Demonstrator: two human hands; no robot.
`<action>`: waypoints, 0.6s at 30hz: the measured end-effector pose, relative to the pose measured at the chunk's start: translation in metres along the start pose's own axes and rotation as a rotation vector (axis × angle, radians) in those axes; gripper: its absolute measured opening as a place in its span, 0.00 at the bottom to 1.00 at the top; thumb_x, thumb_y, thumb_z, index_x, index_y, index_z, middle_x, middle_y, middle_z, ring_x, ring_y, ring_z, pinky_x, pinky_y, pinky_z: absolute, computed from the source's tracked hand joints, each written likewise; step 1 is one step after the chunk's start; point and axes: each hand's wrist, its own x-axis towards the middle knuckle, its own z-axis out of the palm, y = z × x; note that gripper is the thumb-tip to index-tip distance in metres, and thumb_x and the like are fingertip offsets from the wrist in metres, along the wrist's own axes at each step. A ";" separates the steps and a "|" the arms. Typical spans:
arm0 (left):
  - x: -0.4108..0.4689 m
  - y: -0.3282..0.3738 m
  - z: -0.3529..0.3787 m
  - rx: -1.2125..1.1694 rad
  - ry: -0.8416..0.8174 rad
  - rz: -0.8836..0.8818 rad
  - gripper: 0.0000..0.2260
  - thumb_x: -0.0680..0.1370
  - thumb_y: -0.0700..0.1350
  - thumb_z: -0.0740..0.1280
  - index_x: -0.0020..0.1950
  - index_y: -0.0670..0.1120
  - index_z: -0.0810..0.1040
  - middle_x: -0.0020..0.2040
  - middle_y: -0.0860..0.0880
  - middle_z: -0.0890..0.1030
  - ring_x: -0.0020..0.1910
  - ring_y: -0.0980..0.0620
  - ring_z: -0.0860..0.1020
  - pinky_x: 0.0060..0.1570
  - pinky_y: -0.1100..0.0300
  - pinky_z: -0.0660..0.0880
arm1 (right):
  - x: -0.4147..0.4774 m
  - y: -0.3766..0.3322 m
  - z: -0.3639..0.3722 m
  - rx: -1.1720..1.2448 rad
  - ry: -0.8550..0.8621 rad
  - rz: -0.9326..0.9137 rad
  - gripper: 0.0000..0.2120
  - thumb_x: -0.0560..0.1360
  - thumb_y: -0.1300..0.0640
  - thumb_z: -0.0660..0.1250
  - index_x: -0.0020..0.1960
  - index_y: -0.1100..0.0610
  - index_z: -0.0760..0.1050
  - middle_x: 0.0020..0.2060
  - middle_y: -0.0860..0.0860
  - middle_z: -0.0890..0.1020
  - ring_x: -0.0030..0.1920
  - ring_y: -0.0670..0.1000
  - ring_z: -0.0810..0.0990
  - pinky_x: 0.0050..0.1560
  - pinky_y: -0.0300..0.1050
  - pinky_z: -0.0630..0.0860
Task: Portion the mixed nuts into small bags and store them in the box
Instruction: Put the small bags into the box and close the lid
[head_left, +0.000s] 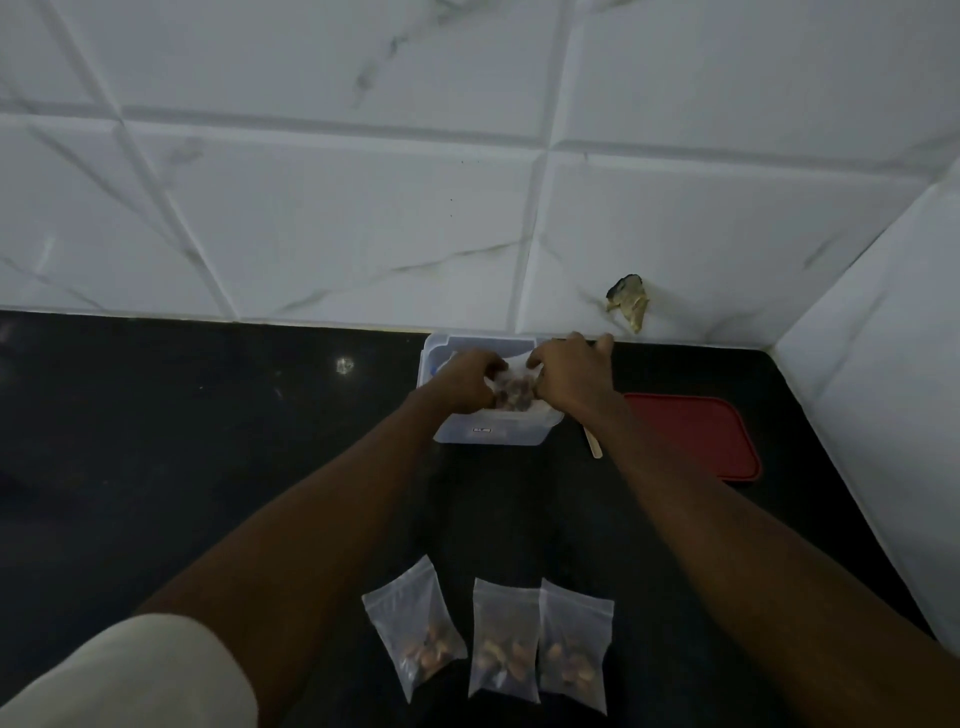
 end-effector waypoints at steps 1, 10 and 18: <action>0.004 -0.001 0.002 0.028 -0.020 -0.008 0.24 0.75 0.40 0.72 0.70 0.44 0.72 0.65 0.45 0.77 0.65 0.48 0.74 0.61 0.62 0.66 | 0.002 -0.003 0.001 -0.094 -0.021 -0.025 0.11 0.77 0.52 0.66 0.59 0.48 0.80 0.56 0.50 0.81 0.62 0.53 0.72 0.60 0.53 0.61; 0.017 -0.003 0.004 0.193 -0.068 -0.020 0.22 0.78 0.44 0.69 0.72 0.47 0.71 0.68 0.43 0.71 0.66 0.45 0.71 0.66 0.53 0.68 | 0.011 0.000 0.018 -0.250 0.012 -0.144 0.11 0.78 0.51 0.66 0.59 0.49 0.81 0.58 0.53 0.76 0.61 0.55 0.70 0.58 0.50 0.65; -0.061 0.001 0.003 -0.129 0.480 0.136 0.06 0.77 0.43 0.69 0.54 0.47 0.81 0.45 0.53 0.75 0.41 0.59 0.74 0.43 0.70 0.68 | -0.037 0.011 0.015 0.508 0.456 -0.066 0.07 0.73 0.57 0.73 0.50 0.55 0.85 0.40 0.53 0.80 0.45 0.55 0.75 0.41 0.46 0.70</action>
